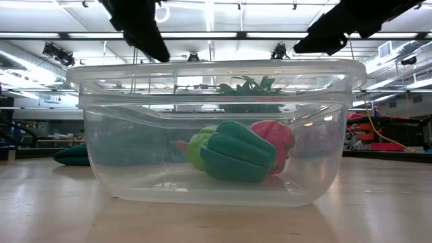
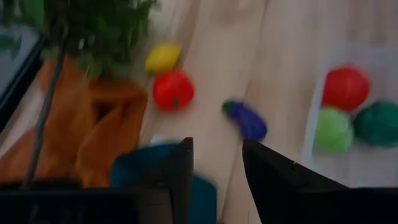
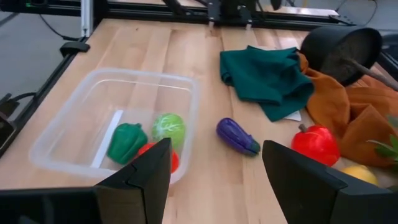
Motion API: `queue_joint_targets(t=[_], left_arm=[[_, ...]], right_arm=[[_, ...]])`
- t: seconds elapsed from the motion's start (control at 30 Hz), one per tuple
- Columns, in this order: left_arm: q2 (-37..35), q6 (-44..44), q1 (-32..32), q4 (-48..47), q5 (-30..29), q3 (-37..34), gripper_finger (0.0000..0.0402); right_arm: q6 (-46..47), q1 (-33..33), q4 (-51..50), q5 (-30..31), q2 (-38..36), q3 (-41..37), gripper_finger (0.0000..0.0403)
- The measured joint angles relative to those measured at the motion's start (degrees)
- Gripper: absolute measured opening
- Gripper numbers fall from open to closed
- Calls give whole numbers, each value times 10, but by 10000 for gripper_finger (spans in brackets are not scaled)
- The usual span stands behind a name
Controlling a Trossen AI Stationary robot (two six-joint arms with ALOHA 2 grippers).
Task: Pick and placing Produce into tupperware
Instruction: Put the purple eggplant into the transparent bin
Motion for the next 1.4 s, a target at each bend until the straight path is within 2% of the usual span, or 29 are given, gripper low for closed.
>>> queue_joint_targets(t=[0.1, 0.23, 0.53, 0.7, 0.87, 1.07, 1.17, 1.3, 1.4], left_arm=[[-38, 41, 1, 129, 2, -80, 139], [-56, 73, 1, 254, 7, -156, 138], [-56, 56, 35, 337, 29, -254, 136], [-56, 98, 62, 427, 94, -289, 125], [-56, 129, 72, 438, 94, -294, 119], [-56, 136, 71, 444, 95, -294, 122], [-56, 131, 66, 447, 94, -294, 123], [-56, 125, 51, 446, 95, -294, 118], [-55, 140, 41, 446, 94, -294, 115]], right_arm=[[0, -22, 2, -11, 0, 0, 212], [-3, -55, 10, -37, 0, 0, 212], [-37, -158, 52, -135, 5, 0, 212], [-53, -224, 96, -216, 42, 0, 212], [-85, -270, 123, -277, 103, 15, 212], [-113, -304, 108, -372, 196, 101, 212], [-146, -306, 49, -409, 240, 164, 212], [-203, -305, -68, -429, 288, 244, 212], [-234, -306, -121, -447, 312, 287, 212]])
